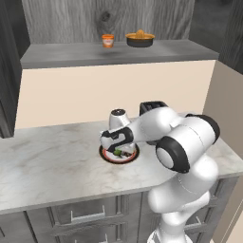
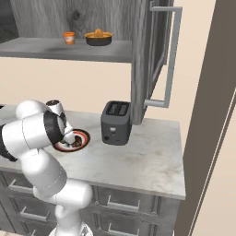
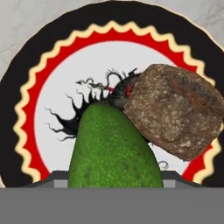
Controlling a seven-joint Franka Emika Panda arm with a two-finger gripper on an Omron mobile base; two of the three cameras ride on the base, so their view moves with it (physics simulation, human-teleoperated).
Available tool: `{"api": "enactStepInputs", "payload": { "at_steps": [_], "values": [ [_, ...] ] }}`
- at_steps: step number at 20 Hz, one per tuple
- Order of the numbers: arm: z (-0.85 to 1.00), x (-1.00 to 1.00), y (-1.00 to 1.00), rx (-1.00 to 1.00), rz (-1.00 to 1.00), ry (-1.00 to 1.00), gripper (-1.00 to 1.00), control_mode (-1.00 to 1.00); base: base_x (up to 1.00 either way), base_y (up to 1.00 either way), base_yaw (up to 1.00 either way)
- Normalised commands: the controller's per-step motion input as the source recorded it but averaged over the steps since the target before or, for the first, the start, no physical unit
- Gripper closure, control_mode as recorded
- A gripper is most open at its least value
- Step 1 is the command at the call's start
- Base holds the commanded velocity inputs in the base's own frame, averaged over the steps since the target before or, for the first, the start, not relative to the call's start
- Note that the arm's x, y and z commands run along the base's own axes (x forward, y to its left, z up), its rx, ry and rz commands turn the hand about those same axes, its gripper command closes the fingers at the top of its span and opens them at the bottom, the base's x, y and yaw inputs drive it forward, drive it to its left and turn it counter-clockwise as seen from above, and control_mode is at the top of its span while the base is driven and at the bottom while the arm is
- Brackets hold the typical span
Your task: Pick the avocado and bread from the counter and place them on the plate. Then pick the jam from the cabinet and place it next to the plate. Lastly close the cabinet door.
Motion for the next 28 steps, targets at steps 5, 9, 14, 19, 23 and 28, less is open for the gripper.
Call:
{"api": "enactStepInputs", "payload": {
  "at_steps": [5, 9, 14, 19, 23, 28],
  "values": [
    [-0.15, 0.17, 0.0, 0.0, -0.06, 0.02, 1.0, -1.0, 0.0, 0.0, 0.0],
    [-0.13, 0.18, 0.0, 0.0, -0.07, 0.04, 1.0, -1.0, 0.0, 0.0, 0.0],
    [-0.09, 0.15, 0.0, 0.0, -0.07, 0.04, -1.0, -1.0, 0.0, 0.0, 0.0],
    [0.0, 0.03, 0.0, 0.0, -0.07, 0.01, -1.0, -1.0, 0.0, 0.0, 0.0],
    [0.06, -0.02, 0.0, 0.0, -0.08, 0.0, -1.0, -1.0, 0.0, 0.0, 0.0],
    [0.13, -0.11, 0.0, 0.0, -0.07, 0.0, -1.0, -1.0, 0.0, 0.0, 0.0]
  ]
}}
